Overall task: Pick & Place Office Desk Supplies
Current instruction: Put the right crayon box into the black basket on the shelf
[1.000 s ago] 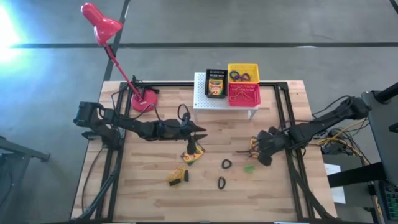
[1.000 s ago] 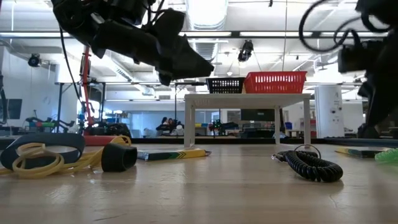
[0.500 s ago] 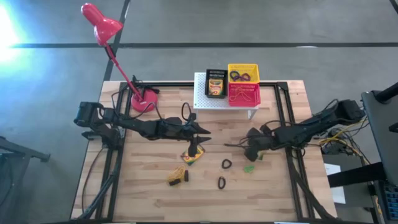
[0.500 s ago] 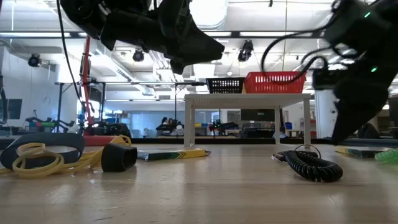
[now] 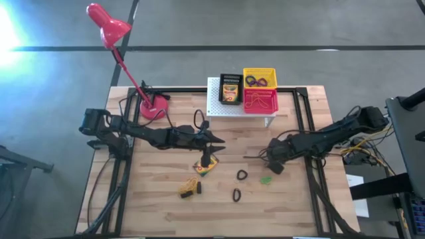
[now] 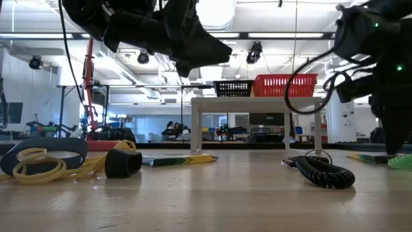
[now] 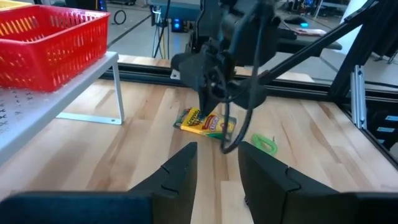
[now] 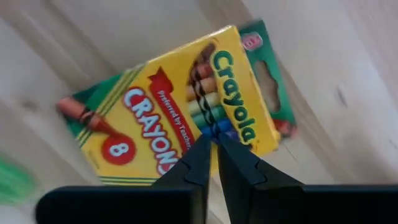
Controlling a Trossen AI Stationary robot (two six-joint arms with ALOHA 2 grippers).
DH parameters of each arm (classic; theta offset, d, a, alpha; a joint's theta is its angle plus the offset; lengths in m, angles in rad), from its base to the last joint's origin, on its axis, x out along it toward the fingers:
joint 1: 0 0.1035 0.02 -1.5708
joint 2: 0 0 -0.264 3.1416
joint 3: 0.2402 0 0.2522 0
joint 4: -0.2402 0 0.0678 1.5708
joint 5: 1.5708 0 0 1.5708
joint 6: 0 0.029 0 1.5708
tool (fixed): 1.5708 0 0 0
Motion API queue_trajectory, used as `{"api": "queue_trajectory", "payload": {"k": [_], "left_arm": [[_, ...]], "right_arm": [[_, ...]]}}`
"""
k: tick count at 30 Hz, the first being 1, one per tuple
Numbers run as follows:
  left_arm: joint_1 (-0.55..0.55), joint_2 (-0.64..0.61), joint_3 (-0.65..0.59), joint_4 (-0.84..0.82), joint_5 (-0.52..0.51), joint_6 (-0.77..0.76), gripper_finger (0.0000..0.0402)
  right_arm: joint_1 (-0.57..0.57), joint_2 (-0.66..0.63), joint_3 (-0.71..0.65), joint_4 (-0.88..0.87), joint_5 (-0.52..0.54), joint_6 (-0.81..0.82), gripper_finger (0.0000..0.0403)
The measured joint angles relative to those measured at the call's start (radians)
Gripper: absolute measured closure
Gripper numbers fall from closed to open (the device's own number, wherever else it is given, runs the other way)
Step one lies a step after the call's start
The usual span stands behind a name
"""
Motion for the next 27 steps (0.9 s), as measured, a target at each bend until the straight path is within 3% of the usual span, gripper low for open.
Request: {"api": "queue_trajectory", "payload": {"k": [3, 7, 10, 13, 19, 27], "left_arm": [[0.000, 0.000, -0.003, 0.000, -0.025, 0.000, 0.0283], [0.000, 0.000, -0.002, 0.001, -0.033, -0.011, 0.0283], [0.000, 0.000, -0.003, 0.004, -0.033, -0.018, 0.0283], [0.000, 0.000, -0.003, 0.004, -0.033, -0.043, 0.0283], [-0.007, 0.028, -0.002, -0.056, 0.079, -0.120, 0.0283], [-0.021, 0.200, 0.044, -0.064, 0.283, -0.244, 0.0294]], "right_arm": [[0.000, 0.001, -0.036, 0.143, 0.016, -0.030, 0.0376], [-0.021, 0.035, -0.041, 0.486, 0.054, -0.136, 0.0376], [-0.073, 0.099, -0.026, 0.757, 0.173, -0.173, 0.0376], [-0.099, 0.162, -0.015, 0.890, 0.237, -0.300, 0.0376], [-0.090, 0.093, 0.019, 0.779, 0.143, -0.357, 0.0376], [0.029, -0.040, -0.066, 0.614, 0.076, -0.040, 0.0353]]}}
